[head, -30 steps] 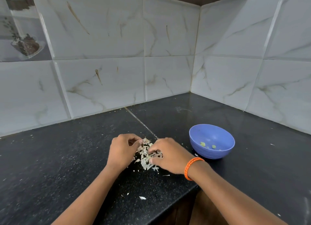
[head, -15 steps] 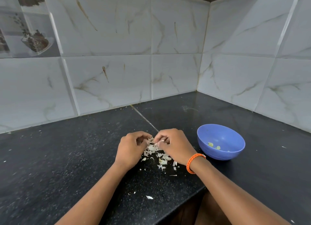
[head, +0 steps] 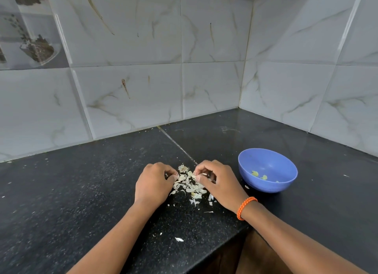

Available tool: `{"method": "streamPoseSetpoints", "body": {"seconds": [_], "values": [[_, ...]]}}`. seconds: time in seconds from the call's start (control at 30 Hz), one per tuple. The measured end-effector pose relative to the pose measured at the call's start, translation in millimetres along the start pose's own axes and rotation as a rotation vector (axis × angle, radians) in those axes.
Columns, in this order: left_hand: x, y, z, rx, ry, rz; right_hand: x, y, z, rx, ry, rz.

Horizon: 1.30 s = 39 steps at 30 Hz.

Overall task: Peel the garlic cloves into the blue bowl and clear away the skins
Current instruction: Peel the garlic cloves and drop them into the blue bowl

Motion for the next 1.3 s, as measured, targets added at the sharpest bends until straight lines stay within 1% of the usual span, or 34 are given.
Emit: {"method": "streamPoseSetpoints", "body": {"seconds": [0.1,0.17,0.3,0.47,0.63,0.87,1.0,1.3], "values": [[2,5,-8,-0.056,-0.041,-0.027,-1,1,1,0.023,0.004,-0.015],[3,9,-14,-0.095,-0.076,-0.047,-1,0,5,0.034,0.043,-0.020],[6,2,-22,-0.163,-0.117,-0.015,-3,-1,11,0.016,0.111,-0.037],[6,0,-23,-0.155,-0.095,-0.041,-5,-2,1,0.001,0.039,-0.024],[6,-4,-26,-0.166,-0.133,-0.039,-5,0,-5,-0.070,0.011,-0.035],[4,-1,-23,-0.062,-0.151,-0.083,-5,6,-2,-0.034,0.052,-0.099],[5,0,-29,-0.001,-0.187,-0.084,-5,6,-3,-0.025,0.031,-0.083],[7,2,-26,0.039,-0.129,-0.070,-5,2,-6,0.004,0.017,-0.053]]}}
Point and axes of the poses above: each hand's wrist, its own x-axis away from the middle knuckle, its own y-axis out of the back of the hand, z = x × y, the point moved 10 cm from there along -x, towards the middle knuckle, and after that the axes turned 1 degree about -y, right-handed, at the moved point
